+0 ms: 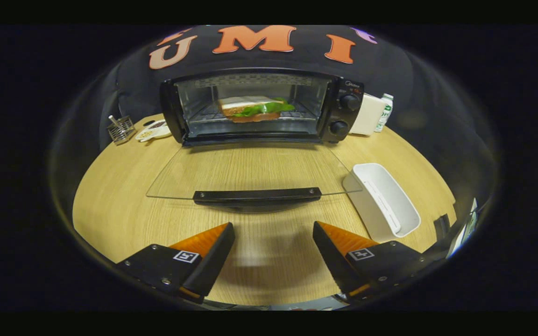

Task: Open the toaster oven, put the food inside, and close the toaster oven door.

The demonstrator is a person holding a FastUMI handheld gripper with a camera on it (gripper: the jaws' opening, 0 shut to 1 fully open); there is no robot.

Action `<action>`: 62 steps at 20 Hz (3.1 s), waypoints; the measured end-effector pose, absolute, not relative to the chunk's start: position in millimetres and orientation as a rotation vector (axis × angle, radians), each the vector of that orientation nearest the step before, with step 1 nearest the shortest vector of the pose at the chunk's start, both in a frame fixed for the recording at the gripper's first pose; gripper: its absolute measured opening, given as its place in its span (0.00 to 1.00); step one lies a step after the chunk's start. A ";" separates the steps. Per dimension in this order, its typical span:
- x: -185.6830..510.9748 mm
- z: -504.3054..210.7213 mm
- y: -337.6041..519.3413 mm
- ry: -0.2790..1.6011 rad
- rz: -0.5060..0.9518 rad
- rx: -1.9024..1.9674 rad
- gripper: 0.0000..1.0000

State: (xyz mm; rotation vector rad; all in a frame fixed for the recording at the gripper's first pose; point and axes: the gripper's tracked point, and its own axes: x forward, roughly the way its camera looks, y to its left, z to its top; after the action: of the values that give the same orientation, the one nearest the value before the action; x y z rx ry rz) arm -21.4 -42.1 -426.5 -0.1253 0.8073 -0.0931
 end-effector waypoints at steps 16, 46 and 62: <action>20.9 -393.7 -28.4 0.774 -0.041 -0.066 1.00; 107.1 -245.1 -31.6 0.485 -0.041 0.055 0.99; 65.7 -9.1 -11.7 0.094 0.038 -0.035 0.99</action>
State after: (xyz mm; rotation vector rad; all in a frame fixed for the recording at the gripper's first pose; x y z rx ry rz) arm 65.7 -11.7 -9.1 -0.0350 0.0941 0.0385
